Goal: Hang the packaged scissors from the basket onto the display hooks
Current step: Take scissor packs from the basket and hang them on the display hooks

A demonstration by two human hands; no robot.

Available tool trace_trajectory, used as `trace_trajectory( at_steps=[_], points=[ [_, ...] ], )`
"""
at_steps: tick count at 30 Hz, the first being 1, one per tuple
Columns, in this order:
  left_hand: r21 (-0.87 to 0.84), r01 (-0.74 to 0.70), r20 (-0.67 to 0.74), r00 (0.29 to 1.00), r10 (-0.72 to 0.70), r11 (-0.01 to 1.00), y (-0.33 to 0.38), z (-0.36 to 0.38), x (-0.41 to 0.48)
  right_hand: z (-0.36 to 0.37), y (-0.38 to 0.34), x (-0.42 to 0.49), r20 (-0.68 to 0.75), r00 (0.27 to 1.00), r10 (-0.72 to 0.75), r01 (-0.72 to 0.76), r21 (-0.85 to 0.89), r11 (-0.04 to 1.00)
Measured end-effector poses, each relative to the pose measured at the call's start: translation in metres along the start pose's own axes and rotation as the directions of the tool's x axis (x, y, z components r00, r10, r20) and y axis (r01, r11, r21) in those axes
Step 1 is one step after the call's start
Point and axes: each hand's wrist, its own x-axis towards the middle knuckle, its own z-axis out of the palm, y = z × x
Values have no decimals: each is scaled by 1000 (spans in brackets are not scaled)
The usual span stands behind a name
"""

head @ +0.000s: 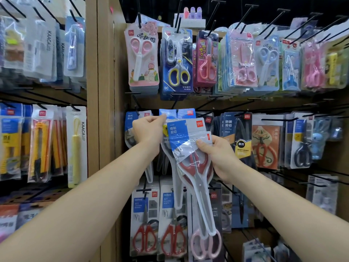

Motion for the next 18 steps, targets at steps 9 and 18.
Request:
trace_trajectory(
  at_steps=[9, 18],
  points=[
    [367, -178, -18, 980, 198, 913, -5, -15, 1, -5, 4, 3, -77, 997, -8, 4, -53, 999],
    [355, -473, 470, 836, 283, 806, 2, -4, -2, 4, -3, 5, -95, 989, -115, 108, -79, 991]
  ],
)
